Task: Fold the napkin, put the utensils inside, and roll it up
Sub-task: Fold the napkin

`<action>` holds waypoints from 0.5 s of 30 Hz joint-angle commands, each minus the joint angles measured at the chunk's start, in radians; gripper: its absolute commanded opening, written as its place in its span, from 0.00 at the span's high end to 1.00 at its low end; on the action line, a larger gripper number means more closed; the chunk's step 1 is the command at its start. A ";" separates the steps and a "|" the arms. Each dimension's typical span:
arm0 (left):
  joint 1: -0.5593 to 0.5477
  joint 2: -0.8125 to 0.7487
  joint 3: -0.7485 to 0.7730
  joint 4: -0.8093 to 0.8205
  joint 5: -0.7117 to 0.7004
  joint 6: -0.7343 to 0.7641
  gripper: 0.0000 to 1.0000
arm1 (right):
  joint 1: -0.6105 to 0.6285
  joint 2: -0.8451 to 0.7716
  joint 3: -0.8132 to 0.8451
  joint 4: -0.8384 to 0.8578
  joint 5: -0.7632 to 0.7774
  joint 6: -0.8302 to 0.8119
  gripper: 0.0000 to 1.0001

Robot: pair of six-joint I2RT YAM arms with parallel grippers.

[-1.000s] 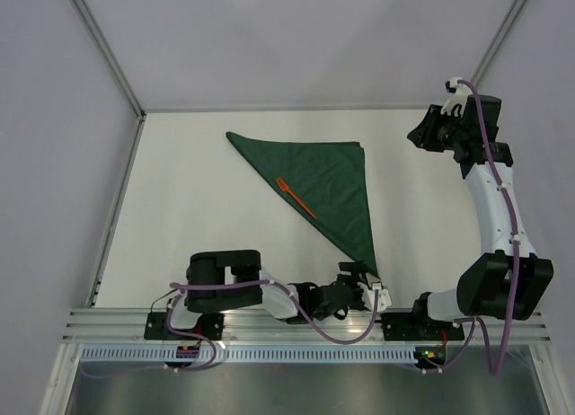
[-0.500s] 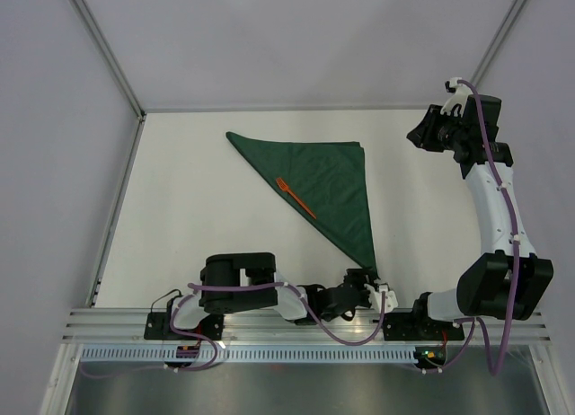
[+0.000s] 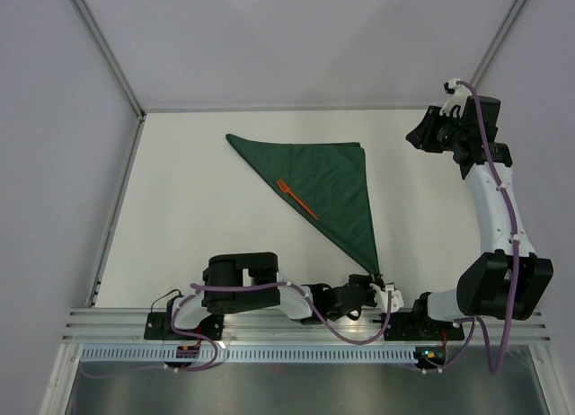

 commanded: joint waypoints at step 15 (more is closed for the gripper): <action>-0.015 -0.082 0.077 -0.038 0.079 -0.282 0.98 | -0.004 0.010 -0.005 0.019 -0.018 -0.006 0.68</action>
